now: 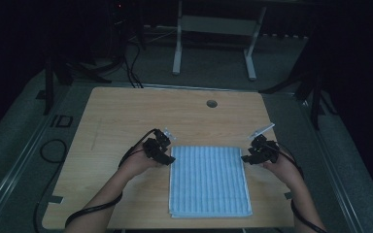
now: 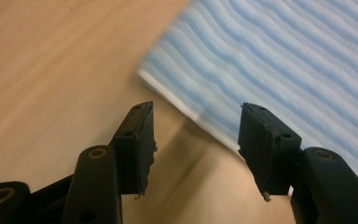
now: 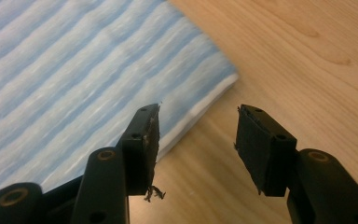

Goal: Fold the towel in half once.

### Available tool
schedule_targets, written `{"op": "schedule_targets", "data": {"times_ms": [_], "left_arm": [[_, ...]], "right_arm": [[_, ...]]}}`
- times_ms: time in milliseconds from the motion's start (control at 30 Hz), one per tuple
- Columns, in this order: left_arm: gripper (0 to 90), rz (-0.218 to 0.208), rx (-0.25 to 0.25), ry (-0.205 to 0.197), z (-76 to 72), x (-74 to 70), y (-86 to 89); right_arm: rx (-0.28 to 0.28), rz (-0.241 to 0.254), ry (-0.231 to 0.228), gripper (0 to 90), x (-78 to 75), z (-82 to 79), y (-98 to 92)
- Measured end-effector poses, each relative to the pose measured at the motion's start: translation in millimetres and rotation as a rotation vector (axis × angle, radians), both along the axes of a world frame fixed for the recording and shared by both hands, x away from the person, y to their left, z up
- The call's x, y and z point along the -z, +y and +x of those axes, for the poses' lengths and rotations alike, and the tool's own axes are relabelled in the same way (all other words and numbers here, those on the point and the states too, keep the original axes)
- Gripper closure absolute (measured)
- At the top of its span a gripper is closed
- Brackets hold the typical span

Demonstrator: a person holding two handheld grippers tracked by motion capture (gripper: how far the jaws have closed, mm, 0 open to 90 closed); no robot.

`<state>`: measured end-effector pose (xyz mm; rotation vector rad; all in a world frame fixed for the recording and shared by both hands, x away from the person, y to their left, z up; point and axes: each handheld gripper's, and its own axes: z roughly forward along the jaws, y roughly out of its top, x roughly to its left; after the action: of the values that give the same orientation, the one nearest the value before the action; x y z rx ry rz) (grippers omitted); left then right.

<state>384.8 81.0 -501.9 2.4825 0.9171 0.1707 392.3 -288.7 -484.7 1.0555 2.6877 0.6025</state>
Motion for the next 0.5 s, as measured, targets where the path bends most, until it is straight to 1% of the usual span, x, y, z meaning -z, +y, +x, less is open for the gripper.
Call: {"op": "schedule_targets", "data": {"times_ms": [67, 133, 200, 233, 333, 400, 467, 500], "left_arm": [[45.8, 0.006, -0.025, 0.002, 8.2, -0.5, -2.0], [45.7, 0.003, -0.016, 0.000, 14.1, -1.7, -4.8], [45.7, 0.019, -0.003, -0.007, 20.5, -2.1, -8.3], [45.6, 0.019, -0.002, -0.009, 23.8, -1.6, -9.5], [44.2, 0.035, -0.015, -0.027, 32.2, -0.2, -11.8], [44.2, 0.032, -0.018, -0.019, 39.3, 0.6, -10.4], [45.6, 0.020, -0.024, -0.014, 44.3, 0.9, -8.8], [46.0, 0.022, -0.025, -0.014, 46.4, 1.4, -8.7]], "right_arm": [[0.013, -0.004, 0.003, 48.9, 0.2, 7.7, 0.9], [0.021, -0.004, 0.003, 48.9, 0.2, 15.0, 2.5], [0.035, 0.006, 0.012, 48.8, 1.3, 22.7, 3.8], [0.040, 0.014, 0.019, 48.9, 3.1, 27.8, 4.9], [0.053, 0.012, 0.027, 48.9, 8.5, 38.6, 7.9], [0.062, 0.015, 0.033, 48.9, 13.1, 46.4, 9.1], [0.080, 0.011, 0.055, 49.6, 18.2, 54.1, 9.6], [0.084, 0.009, 0.066, 49.7, 19.8, 56.1, 9.8]]}}
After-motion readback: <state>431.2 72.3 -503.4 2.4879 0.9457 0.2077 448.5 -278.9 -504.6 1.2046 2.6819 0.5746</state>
